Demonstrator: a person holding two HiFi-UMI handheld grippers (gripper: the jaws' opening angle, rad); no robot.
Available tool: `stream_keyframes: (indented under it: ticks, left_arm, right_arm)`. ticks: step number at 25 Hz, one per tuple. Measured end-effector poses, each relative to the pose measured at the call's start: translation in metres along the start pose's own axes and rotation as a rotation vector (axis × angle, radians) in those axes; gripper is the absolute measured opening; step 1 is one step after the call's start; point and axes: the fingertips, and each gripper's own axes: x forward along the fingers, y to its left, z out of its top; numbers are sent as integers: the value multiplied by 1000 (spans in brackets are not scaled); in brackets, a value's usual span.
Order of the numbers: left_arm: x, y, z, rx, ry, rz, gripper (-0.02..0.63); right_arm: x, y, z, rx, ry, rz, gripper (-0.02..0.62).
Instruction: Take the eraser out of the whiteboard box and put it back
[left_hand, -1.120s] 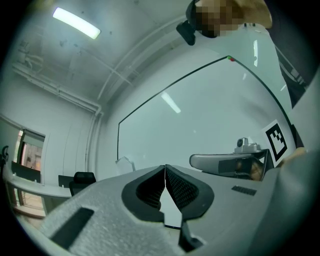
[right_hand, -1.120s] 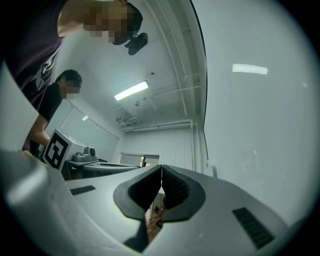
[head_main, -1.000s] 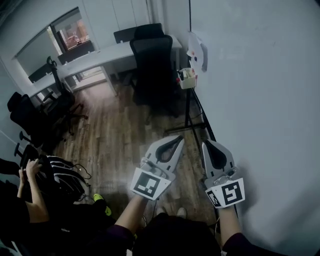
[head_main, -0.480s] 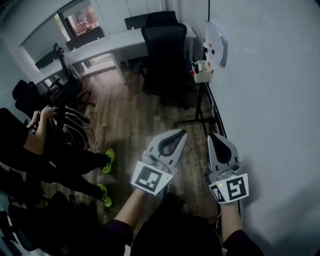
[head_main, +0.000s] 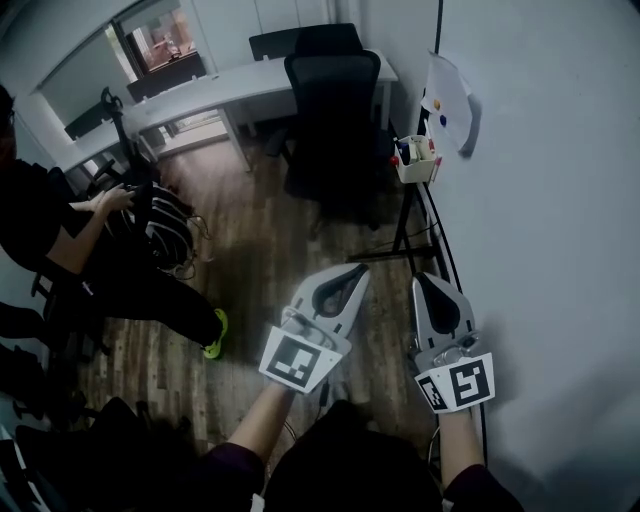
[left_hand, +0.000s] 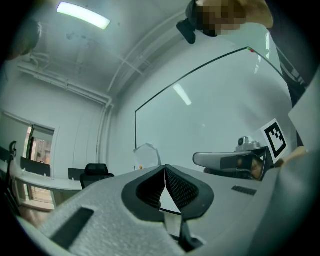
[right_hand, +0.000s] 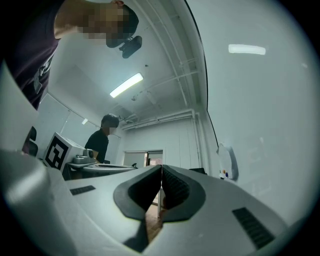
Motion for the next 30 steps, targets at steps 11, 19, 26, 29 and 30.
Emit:
stream_keyframes:
  ticks: [11, 19, 26, 29, 30]
  left_arm:
    - [4, 70, -10, -37, -11, -50, 6]
    - [18, 98, -25, -67, -2, -79, 6]
    - [46, 123, -45, -80, 6, -81, 6]
    - [60, 131, -51, -82, 11, -83, 6]
    - [65, 134, -53, -85, 14, -83, 6]
  right_arm:
    - [70, 6, -18, 1, 10, -62, 3]
    - [92, -2, -31, -12, 37, -109, 3]
    - [112, -28, -54, -3, 54, -131, 3]
    - [123, -39, -61, 2, 61, -132, 3]
    - [127, -44, -63, 3, 62, -131, 3]
